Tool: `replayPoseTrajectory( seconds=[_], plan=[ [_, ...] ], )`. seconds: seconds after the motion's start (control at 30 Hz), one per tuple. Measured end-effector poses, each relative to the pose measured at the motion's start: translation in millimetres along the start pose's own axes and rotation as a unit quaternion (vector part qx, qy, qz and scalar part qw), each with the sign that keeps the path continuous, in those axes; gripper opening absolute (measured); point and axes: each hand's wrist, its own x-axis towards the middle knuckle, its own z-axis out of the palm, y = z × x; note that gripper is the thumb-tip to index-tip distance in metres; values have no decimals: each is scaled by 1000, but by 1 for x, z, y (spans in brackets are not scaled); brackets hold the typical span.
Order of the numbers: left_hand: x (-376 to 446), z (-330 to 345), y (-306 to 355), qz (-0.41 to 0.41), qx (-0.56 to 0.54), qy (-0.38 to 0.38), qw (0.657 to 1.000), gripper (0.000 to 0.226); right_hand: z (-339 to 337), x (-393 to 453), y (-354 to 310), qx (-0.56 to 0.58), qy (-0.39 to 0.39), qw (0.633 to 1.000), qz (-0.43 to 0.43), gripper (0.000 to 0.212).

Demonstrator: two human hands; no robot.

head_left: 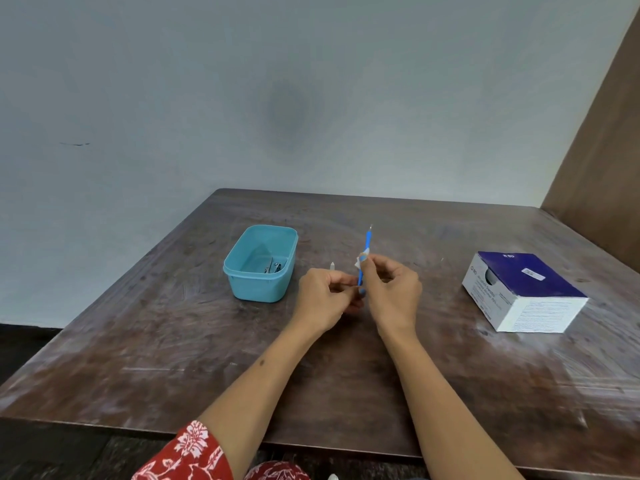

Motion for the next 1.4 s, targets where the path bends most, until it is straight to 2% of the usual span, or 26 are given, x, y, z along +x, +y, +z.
replayPoseTrajectory(
  seconds=[0.1, 0.2, 0.33, 0.57, 0.73, 0.93, 1.13, 1.2, 1.27, 1.33, 1.4],
  plan=[
    [1, -2, 0, 26, 22, 28, 999, 18, 3, -3, 1, -59, -33, 998, -22, 11],
    [1, -4, 1, 18, 11, 12, 1000, 18, 2, -3, 1, -78, -26, 996, -35, 14],
    [0, 0, 3, -17, -29, -26, 999, 14, -2, -2, -3, -63, 11, 996, -56, 7],
    [1, -4, 2, 22, 3, 26, 999, 17, 3, 1, 8, -92, -42, 993, -69, 13],
    [-1, -2, 4, 8, -5, -9, 1000, 15, 1, 1, 8, -92, 3, 989, -114, 18],
    [0, -2, 4, 50, 1, 49, 998, 18, 3, 0, 8, -105, -43, 987, -116, 11],
    [-2, -1, 5, 69, 15, 17, 997, 20, 3, -1, 5, -69, -3, 991, -113, 7],
    [-2, -1, 4, 110, 80, 42, 990, 22, 3, -2, 4, -85, 4, 988, -125, 8],
    [-3, -2, 4, 149, 128, 96, 976, 26, 2, -2, 4, -103, 12, 984, -142, 7],
    [-3, -3, 6, 166, 114, 147, 968, 26, 1, -2, 6, -129, 10, 976, -172, 9],
    [-2, -4, 8, 175, 78, 167, 967, 24, 2, -2, 7, -173, -11, 964, -204, 11]
  ],
)
